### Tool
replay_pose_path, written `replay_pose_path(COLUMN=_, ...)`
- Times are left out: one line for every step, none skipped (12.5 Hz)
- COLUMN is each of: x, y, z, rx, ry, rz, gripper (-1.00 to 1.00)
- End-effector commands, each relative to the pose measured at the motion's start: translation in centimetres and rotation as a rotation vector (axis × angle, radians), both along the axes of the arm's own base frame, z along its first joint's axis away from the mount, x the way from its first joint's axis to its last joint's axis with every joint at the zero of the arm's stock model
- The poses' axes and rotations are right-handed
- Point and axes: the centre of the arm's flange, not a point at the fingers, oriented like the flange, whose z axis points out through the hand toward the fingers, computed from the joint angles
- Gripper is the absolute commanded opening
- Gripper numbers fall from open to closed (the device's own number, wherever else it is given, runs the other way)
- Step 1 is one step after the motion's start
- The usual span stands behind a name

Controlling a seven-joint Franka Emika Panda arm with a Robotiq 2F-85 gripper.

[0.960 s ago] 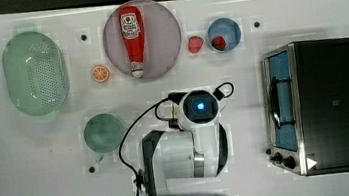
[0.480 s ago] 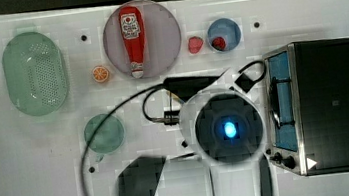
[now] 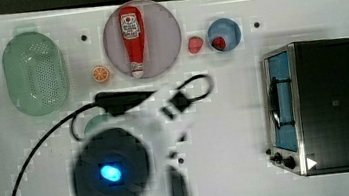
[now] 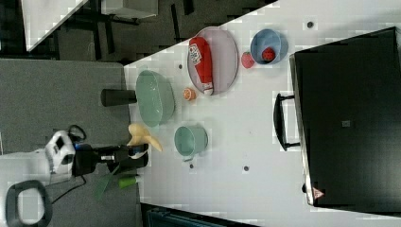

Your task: Pick Banana and place it in mug.

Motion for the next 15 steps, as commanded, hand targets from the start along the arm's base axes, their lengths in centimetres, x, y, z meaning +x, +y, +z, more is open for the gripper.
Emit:
replay_pose_path(x=-3.5, y=10.3, z=-5.6, rx=0.031, ry=0.127, rz=-0.192, gripper=-0.46)
replay_pose_path(x=-4.1, y=11.6, z=-6.5, rx=0.034, ry=0.118, rz=-0.232, gripper=-0.46)
replay_pose_path(x=-4.5, y=12.8, z=-7.5, rx=0.037, ry=0.089, rz=-0.254, gripper=-0.46)
replay_pose_path(x=-4.9, y=13.7, z=-9.1, rx=0.042, ry=0.064, rz=-0.280, gripper=-0.46)
replay_pose_path(x=-5.0, y=14.0, z=-10.7, rx=0.048, ry=0.054, rz=-0.321, gripper=-0.46)
replay_pose_path(x=-4.6, y=14.0, z=-12.4, rx=0.056, ry=0.056, rz=-0.367, gripper=-0.46)
replay_pose_path(x=-4.1, y=14.0, z=-14.0, rx=0.060, ry=0.071, rz=-0.386, gripper=-0.46)
replay_pose_path(x=-3.4, y=14.4, z=-16.5, rx=0.068, ry=0.099, rz=-0.386, gripper=-0.46)
replay_pose_path(x=-2.6, y=14.7, z=-17.8, rx=0.088, ry=0.092, rz=-0.392, gripper=-0.46)
replay_pose_path(x=-2.0, y=14.9, z=-19.0, rx=0.107, ry=0.082, rz=-0.394, gripper=-0.46)
replay_pose_path(x=-1.9, y=15.1, z=-20.3, rx=0.110, ry=0.088, rz=-0.391, gripper=-0.46)
replay_pose_path(x=-1.4, y=14.9, z=-20.8, rx=0.116, ry=0.078, rz=-0.404, gripper=-0.46)
replay_pose_path(x=-0.8, y=14.3, z=-21.0, rx=0.106, ry=0.062, rz=-0.428, gripper=-0.46)
replay_pose_path(x=-1.0, y=13.9, z=-21.5, rx=0.081, ry=0.063, rz=-0.438, gripper=-0.40)
replay_pose_path(x=-1.2, y=13.6, z=-22.2, rx=0.065, ry=0.067, rz=-0.460, gripper=-0.22)
